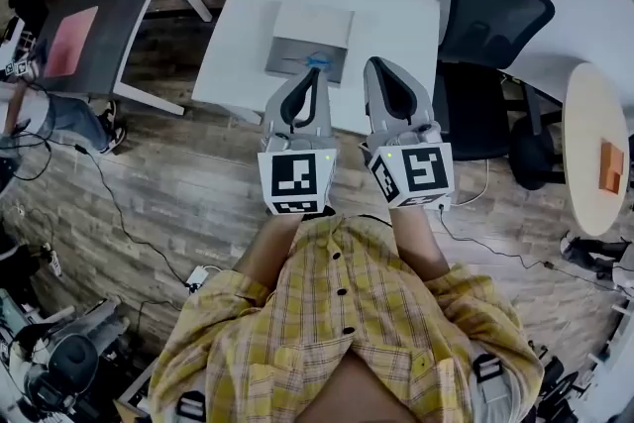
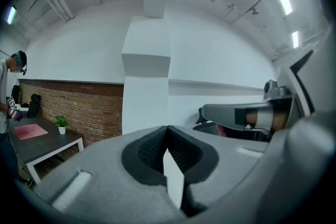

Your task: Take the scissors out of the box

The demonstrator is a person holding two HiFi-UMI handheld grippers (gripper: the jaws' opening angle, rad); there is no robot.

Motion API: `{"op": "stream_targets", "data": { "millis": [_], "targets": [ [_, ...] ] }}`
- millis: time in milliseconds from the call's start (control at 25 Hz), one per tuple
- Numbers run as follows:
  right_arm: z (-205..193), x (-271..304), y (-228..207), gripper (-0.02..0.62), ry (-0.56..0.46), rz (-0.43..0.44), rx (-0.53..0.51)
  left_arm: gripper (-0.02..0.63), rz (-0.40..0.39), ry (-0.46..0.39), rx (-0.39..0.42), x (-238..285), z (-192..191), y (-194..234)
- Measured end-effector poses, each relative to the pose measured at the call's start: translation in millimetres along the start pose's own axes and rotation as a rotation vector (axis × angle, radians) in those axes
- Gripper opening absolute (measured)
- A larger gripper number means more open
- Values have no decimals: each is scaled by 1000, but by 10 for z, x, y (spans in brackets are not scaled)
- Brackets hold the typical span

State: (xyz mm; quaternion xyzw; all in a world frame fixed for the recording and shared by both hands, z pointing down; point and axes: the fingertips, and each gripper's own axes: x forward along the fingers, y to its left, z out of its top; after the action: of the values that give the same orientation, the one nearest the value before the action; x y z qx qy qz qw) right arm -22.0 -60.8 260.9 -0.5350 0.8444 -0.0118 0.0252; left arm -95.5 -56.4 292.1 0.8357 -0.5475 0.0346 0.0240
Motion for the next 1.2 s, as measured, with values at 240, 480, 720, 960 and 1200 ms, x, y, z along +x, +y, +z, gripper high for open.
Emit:
{"op": "stream_targets", "data": {
  "millis": [240,480,720,960,1200],
  "targets": [
    [-92,295,-5,6,20,-34,-17,2,-32,14,-6,239,-92,231],
    [-190,403,-136,6,42,-65,-2,2,-57,34,-7,424,-173,246],
    [-314,519,-305,6,59,-62,9,2,-49,68,1,624,-324,239],
    [-385,674,-552,6,62,-39,11,2,-52,97,35,892,-386,172],
    [-466,770,-776,6,73,-9,20,2,-32,127,68,1124,-445,124]
  ]
}}
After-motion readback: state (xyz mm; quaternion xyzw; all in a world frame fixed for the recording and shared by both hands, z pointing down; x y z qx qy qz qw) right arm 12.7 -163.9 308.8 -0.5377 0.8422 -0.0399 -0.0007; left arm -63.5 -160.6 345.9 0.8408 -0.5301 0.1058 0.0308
